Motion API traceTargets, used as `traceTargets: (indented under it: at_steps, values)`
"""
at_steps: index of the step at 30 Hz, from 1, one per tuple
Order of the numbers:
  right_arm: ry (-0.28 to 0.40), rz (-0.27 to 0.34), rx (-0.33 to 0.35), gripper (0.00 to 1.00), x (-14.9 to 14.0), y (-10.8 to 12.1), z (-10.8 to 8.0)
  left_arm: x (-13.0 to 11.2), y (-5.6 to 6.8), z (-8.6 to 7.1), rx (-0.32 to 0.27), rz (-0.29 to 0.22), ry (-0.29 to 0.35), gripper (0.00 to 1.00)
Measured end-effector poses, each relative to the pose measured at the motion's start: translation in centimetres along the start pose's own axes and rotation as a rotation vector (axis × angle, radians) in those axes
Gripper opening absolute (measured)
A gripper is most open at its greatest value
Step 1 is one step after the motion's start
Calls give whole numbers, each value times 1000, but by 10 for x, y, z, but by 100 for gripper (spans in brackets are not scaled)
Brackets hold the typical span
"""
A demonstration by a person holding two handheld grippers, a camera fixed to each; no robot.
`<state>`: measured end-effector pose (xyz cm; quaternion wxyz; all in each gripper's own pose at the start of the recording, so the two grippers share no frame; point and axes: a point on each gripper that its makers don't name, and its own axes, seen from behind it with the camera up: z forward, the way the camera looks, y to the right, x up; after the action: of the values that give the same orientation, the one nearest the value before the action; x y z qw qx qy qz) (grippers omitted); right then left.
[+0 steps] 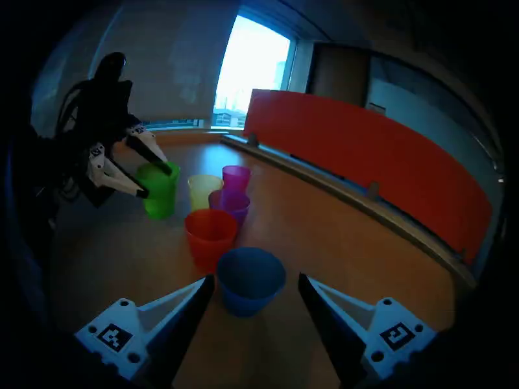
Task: Pour water
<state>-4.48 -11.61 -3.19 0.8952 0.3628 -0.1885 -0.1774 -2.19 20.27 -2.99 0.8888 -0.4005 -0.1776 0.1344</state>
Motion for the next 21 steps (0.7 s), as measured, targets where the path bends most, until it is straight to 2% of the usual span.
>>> traceTargets:
  at_steps: [11,21]
  values:
    - [-60,8,27,100,-17,-5,14,20,-2,-16,15,-36,59,86]
    - [-80,33,32,100,-21,-3,33,22,-1,-23,24,-25,70,86]
